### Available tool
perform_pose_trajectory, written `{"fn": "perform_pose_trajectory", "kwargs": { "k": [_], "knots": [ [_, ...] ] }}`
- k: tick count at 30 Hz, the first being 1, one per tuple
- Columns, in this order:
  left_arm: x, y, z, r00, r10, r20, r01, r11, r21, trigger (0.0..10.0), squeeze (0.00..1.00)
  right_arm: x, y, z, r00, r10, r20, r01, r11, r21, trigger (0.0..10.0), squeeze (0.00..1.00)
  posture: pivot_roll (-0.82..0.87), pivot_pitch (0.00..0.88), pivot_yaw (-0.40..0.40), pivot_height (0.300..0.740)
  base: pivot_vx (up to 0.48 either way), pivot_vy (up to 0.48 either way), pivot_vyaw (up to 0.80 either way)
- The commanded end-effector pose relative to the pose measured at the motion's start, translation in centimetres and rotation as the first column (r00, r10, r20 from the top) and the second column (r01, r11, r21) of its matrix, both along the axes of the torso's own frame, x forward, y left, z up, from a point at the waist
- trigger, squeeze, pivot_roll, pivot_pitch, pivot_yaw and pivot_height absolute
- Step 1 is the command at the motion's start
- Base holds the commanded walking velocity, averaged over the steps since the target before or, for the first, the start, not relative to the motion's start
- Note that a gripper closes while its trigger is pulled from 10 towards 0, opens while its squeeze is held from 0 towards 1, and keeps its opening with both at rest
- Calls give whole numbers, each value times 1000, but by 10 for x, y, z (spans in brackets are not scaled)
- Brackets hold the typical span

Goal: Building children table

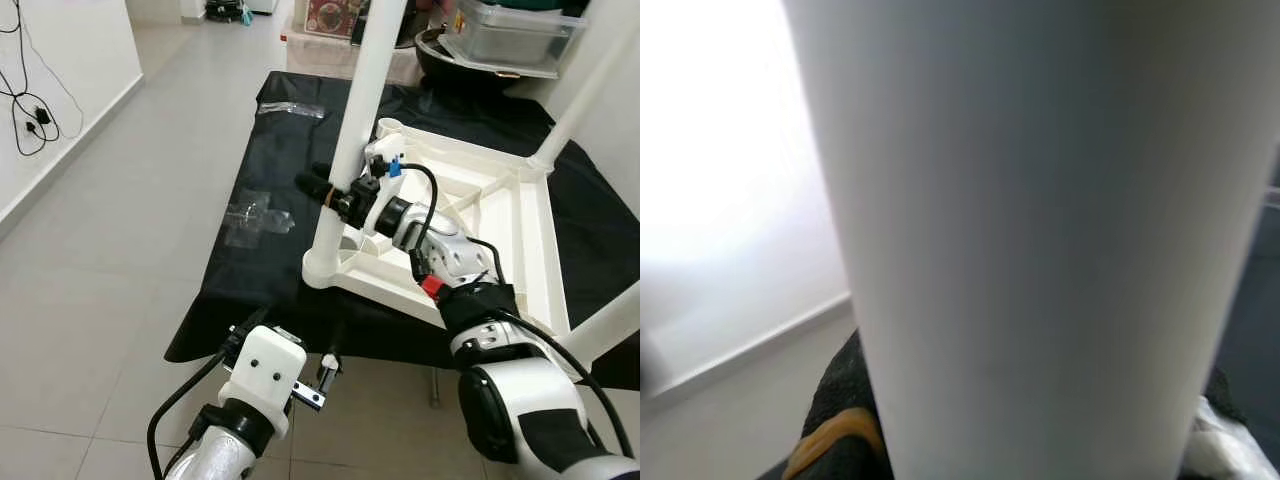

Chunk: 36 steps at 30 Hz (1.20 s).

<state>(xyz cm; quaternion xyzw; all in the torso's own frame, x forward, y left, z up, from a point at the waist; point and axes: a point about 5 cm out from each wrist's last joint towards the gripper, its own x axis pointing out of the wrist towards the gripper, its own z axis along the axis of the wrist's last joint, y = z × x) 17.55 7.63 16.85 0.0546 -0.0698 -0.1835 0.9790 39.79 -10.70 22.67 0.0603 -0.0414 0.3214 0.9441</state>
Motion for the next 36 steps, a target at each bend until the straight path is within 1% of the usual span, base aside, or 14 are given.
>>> {"fn": "perform_pose_trajectory", "kwargs": {
  "k": [1, 3, 4, 5, 6, 8, 10, 19, 21, 25, 27, 28, 31, 36],
  "knots": [
    [-2, -3, -5, 1000, -7, -16, 7, 1000, 8, 10000, 0, 7, -35, -19, 939, -327, -103, 328, 945, -11, 0, 0, 169, 78, -107, 740, 0, 0, 0],
    [-2, -3, -5, 1000, -8, -16, 8, 1000, 8, 10000, 0, 6, -61, -26, 790, -604, -106, 599, 797, -80, 0, 0, 164, 83, -106, 740, 0, 0, 0],
    [-2, -3, -5, 1000, -8, -16, 8, 1000, 8, 10000, 0, 6, -61, -26, 790, -604, -106, 599, 797, -80, 0, 0, 164, 83, -106, 740, 0, 0, 0],
    [-1, -3, -5, 1000, -8, -17, 8, 1000, 8, 10000, 0, 3, -76, -29, 681, -723, -114, 717, 690, -101, 0, 0, 165, 88, -109, 740, 0, 0, 0],
    [-1, -3, -5, 1000, -8, -17, 8, 1000, 8, 10000, 0, 3, -76, -29, 681, -723, -114, 717, 690, -101, 0, 0, 165, 88, -109, 740, 0, 0, 0],
    [-1, -3, -5, 1000, -9, -17, 9, 1000, 7, 10000, 0, -10, -104, -39, 444, -882, -161, 876, 465, -129, 0, 0, 165, 88, -109, 740, 0, 0, 0],
    [-1, -3, -5, 1000, -9, -17, 9, 1000, 7, 10000, 0, -15, -113, -43, 369, -911, -185, 908, 396, -137, 0, 0, 162, 95, -104, 740, 0, 0, 0],
    [-1, -3, -5, 1000, -10, -19, 10, 1000, 6, 10000, 0, -23, -133, -50, 248, -944, -219, 946, 285, -157, 0, 0, 160, 104, -103, 740, 0, 0, 0],
    [-1, -2, -5, 1000, -9, -20, 9, 1000, 7, 10000, 0, -29, -153, -50, 151, -968, -200, 967, 187, -173, 0, 0, 160, 104, -103, 740, 0, 0, 0],
    [-1, -2, -5, 1000, -9, -20, 9, 1000, 6, 10000, 0, -35, -169, -48, 91, -980, -178, 976, 123, -179, 0, 0, 156, 111, -98, 740, 0, 0, 0],
    [-1, -2, -5, 1000, -10, -20, 10, 1000, 6, 10000, 0, -50, -206, -43, -52, -989, -136, 982, -26, -189, 0, 0, 153, 113, -96, 740, 0, 0, 0],
    [-1, -2, -5, 1000, -10, -20, 10, 1000, 6, 10000, 0, -50, -206, -43, -52, -989, -136, 982, -26, -189, 0, 0, 153, 113, -96, 740, 0, 0, 0],
    [0, -2, -5, 1000, -8, -21, 9, 1000, 5, 10000, 0, -77, -253, -43, -235, -967, -100, 953, -209, -217, 0, 0, 151, 115, -94, 740, 0, 0, 0],
    [-1, -2, -5, 1000, -14, -25, 14, 1000, 6, 10000, 0, -83, -259, -49, -257, -962, -97, 944, -228, -240, 118, 0, 148, 116, -93, 740, 0, 0, 0]
  ]
}}
